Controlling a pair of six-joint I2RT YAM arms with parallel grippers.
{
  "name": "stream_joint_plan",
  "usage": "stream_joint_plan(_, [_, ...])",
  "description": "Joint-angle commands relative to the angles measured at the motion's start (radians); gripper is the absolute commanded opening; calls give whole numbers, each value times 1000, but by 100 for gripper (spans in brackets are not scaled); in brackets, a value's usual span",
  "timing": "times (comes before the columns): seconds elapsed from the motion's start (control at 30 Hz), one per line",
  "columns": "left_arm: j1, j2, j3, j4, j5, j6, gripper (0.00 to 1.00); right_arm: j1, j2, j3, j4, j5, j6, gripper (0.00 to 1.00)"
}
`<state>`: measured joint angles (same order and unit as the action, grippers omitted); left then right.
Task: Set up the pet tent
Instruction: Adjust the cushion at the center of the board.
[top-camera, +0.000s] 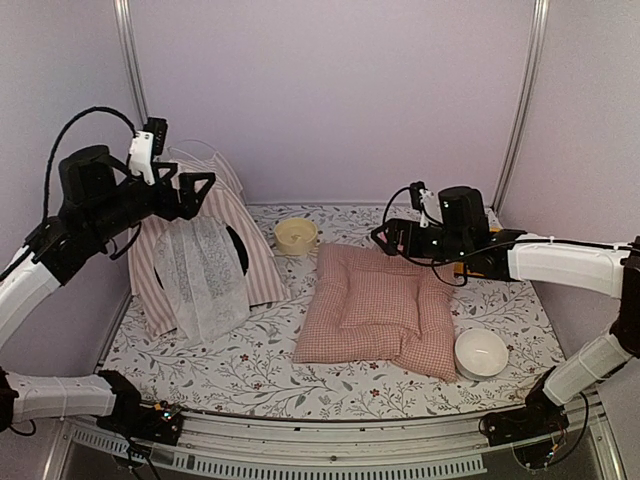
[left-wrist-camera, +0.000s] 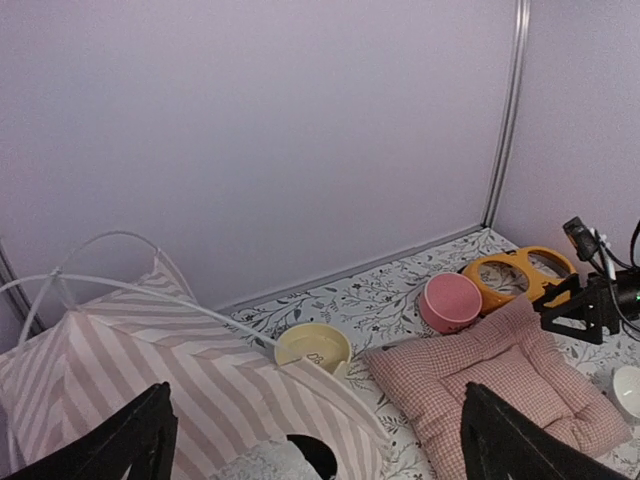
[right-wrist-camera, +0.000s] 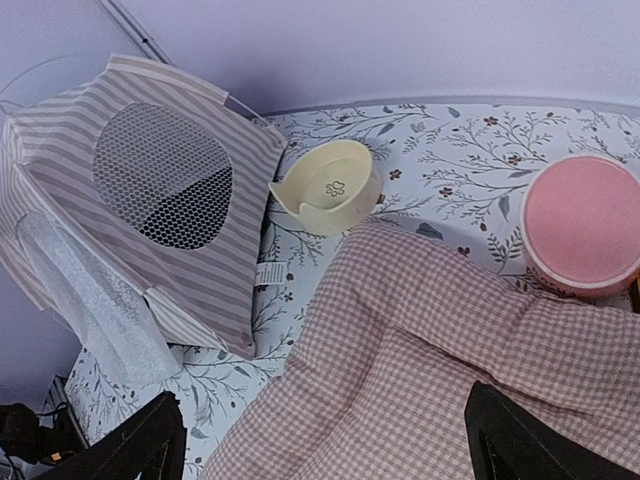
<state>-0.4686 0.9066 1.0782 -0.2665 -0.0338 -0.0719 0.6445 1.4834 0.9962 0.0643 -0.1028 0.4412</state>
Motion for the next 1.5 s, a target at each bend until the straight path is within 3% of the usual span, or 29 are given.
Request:
stream_joint_plan(0.0, [-152,102,41,89,-54,-1,99,-30,-89,-86,-18,90,75,99])
stream_joint_plan(0.2, [-311,287,97,130,-64,-14,99,-63,-185,-209,-23,148,152,99])
stream_joint_plan(0.33, [-351,385,78,184,-20,-63,99,-94,-218,-263,-39,151,194,99])
stream_joint_plan(0.7, [-363,611,-38,293,89,-278,100,-141,-289,-408,-56,218,371,99])
stream_joint_plan(0.93, [-363,736,-63,299,73,-297,99,-203,-291,-450,-51,182,411,99])
stream_joint_plan(1.23, [-363,930,71,292,105,-307,99,-218,-218,-456,-39,171,386,99])
stream_joint_plan(1.47, [-374,1126,163,290,17,-389,87,-282,-77,-458,50,94,336,99])
